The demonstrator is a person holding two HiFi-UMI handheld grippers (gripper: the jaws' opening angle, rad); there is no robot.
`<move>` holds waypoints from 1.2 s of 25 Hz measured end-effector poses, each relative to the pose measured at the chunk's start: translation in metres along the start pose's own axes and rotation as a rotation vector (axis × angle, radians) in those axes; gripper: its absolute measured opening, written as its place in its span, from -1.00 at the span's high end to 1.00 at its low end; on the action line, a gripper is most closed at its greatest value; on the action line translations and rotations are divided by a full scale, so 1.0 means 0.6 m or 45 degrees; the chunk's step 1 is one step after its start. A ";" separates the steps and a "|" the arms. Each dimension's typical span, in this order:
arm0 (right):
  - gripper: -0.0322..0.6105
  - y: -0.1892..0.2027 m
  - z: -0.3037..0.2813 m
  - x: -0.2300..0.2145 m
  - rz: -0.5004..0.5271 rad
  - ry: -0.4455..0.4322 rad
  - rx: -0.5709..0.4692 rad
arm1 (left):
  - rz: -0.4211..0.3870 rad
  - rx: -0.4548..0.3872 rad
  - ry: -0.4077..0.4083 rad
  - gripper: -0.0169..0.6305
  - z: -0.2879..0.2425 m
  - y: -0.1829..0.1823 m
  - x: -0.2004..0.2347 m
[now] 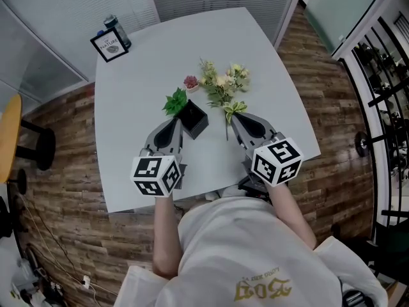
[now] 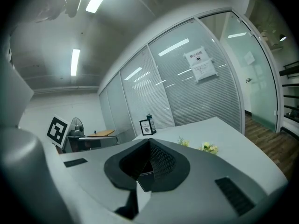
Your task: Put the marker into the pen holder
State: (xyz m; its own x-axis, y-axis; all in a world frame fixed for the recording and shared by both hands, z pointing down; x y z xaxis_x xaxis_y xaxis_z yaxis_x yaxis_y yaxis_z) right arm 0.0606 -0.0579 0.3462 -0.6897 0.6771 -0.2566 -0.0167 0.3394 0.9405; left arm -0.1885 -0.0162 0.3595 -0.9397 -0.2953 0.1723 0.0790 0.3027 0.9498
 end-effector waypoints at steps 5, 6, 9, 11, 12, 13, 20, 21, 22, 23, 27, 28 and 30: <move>0.85 0.000 0.004 0.004 0.004 -0.003 -0.008 | -0.005 0.016 -0.001 0.91 0.002 0.005 -0.004; 0.85 -0.001 0.005 0.004 0.004 -0.002 -0.009 | -0.010 0.018 -0.001 0.91 0.002 0.004 -0.005; 0.85 -0.002 0.004 0.006 0.002 -0.004 -0.008 | -0.016 0.023 0.002 0.91 0.000 0.003 -0.006; 0.85 -0.002 0.003 0.007 0.004 -0.006 -0.005 | -0.018 0.027 0.004 0.91 -0.003 0.003 -0.006; 0.85 -0.001 0.002 0.007 0.005 -0.007 -0.003 | -0.019 0.028 0.005 0.91 -0.004 0.004 -0.006; 0.85 -0.001 0.002 0.007 0.006 -0.007 -0.002 | -0.020 0.029 0.007 0.91 -0.005 0.004 -0.006; 0.85 -0.001 0.001 0.003 0.003 0.003 0.009 | -0.015 0.038 0.022 0.91 -0.009 0.006 -0.004; 0.85 0.000 0.000 0.003 0.002 0.004 0.010 | -0.013 0.040 0.023 0.91 -0.010 0.007 -0.003; 0.85 0.000 -0.001 0.002 0.001 0.004 0.012 | -0.011 0.042 0.024 0.91 -0.011 0.008 -0.002; 0.85 0.001 -0.001 0.002 0.000 0.004 0.013 | -0.008 0.043 0.025 0.91 -0.011 0.009 -0.002; 0.85 0.000 -0.003 0.001 -0.003 0.003 0.020 | 0.000 0.049 0.026 0.91 -0.012 0.009 0.000; 0.85 0.000 -0.004 0.001 -0.004 0.003 0.021 | 0.003 0.050 0.026 0.91 -0.012 0.010 0.001; 0.85 0.000 -0.006 0.001 -0.004 0.003 0.024 | 0.007 0.053 0.027 0.91 -0.013 0.011 0.003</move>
State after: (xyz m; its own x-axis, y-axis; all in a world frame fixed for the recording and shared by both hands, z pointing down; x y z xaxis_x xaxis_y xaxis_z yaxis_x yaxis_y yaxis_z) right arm 0.0575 -0.0600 0.3472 -0.6916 0.6744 -0.2586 -0.0050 0.3536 0.9354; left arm -0.1874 -0.0218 0.3680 -0.9320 -0.3127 0.1831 0.0694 0.3419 0.9372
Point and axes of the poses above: the fingertips, and each gripper's own axes: z backward along the fingers, x to its left, y out of its underside, the point moved 10 cm from there along z, backward along the fingers, and after that the axes turned 1 degree about y, right-handed, at the moved point
